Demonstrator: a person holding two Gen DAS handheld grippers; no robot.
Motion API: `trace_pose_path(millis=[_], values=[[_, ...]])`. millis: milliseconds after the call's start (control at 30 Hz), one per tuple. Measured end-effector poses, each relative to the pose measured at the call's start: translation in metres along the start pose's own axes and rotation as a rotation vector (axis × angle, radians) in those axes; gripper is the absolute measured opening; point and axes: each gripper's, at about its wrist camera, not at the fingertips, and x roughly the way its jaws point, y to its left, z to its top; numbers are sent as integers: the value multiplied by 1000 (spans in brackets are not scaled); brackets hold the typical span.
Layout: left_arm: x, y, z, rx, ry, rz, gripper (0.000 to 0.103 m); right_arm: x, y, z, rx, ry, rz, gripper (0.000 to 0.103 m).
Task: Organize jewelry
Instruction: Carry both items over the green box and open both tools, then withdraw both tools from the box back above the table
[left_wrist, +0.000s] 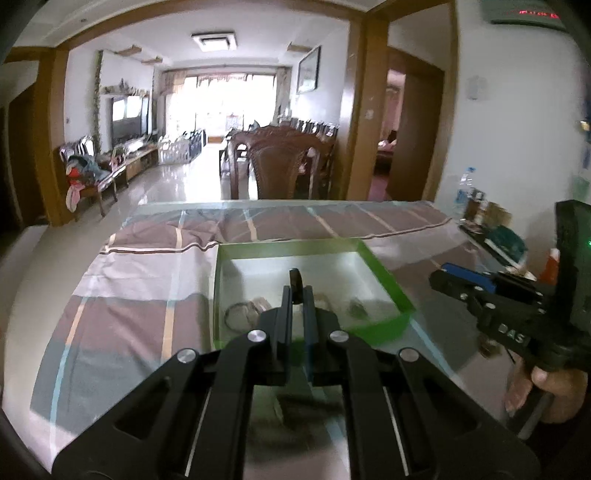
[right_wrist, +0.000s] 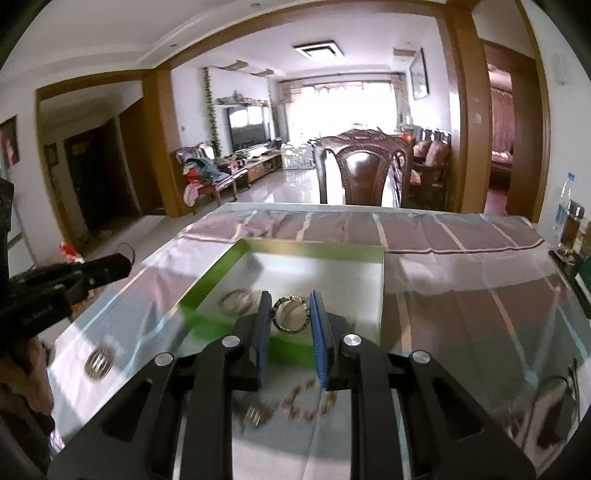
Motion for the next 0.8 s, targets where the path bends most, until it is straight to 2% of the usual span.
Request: trace_pose_path(millis=[167,267,300,367,400,467,567,633,733,800], values=[[84,21,11,-53,107,25,6,54,-19,15,19,41,-35,21],[113,28,12,-67,141,46,6,81,-28,19,28,65,-47,21],[120,30,12,-71,145,57,10,90,-32,20,28,73,-49,23],[124,31,13,-79,131,70,42,98,-36,20,40,66,-76,47],[121,31,13,-85,109,85,68,94,-40,19,65,51,-88,59],[102,28,16,-76,32,103,80,71,-41,19,94,1,-56,63],[57,23,13,-62,-54,93,86,17,-38,12,115,-110,-40,79],[13,20,2,-74,-144,84,94,-18,-34,4,115,-167,-37,90],[-45,13,-25,-82,-224,74,98,-66,-22,-20,88,-193,-25,92],[-69,5,-45,-69,-239,80,99,-90,-11,-41,56,-180,-35,92]])
